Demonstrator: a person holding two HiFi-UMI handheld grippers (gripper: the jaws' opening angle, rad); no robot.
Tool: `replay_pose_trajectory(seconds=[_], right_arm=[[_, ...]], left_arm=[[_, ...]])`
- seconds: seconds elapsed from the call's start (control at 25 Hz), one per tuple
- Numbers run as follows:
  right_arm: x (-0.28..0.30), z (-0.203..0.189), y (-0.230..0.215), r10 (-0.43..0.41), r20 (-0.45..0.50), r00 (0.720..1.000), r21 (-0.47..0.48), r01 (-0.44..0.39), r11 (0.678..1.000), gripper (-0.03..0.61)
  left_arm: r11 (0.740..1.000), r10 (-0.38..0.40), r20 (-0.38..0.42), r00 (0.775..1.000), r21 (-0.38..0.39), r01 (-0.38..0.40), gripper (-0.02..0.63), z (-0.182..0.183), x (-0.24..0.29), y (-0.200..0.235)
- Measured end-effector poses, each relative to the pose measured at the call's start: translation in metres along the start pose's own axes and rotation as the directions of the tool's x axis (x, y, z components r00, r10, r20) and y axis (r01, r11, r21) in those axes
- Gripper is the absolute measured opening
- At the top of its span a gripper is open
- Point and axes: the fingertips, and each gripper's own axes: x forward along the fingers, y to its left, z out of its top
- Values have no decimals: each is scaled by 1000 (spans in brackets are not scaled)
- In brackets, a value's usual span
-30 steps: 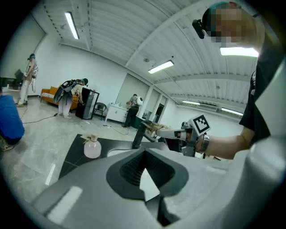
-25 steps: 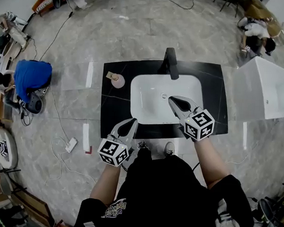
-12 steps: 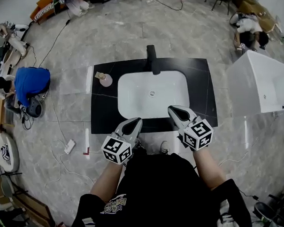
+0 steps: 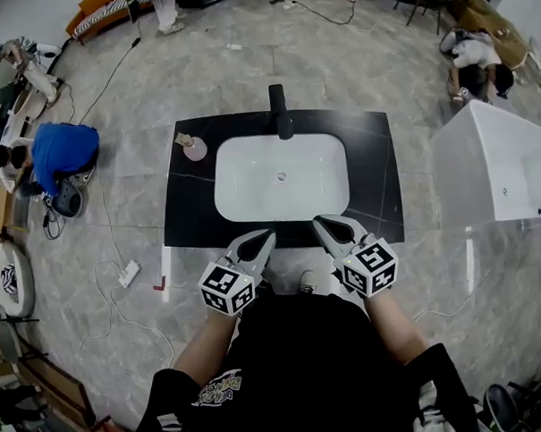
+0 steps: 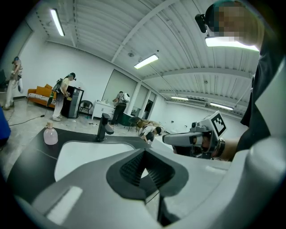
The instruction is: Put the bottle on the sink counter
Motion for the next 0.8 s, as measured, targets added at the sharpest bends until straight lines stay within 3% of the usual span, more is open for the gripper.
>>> replay_pose_trajectory(seconds=[0.8], right_arm=[[-6, -36, 27, 140, -72, 988, -41, -143, 989, 28]], left_arm=[[992, 113, -3, 994, -48, -113, 1, -39, -24, -27]])
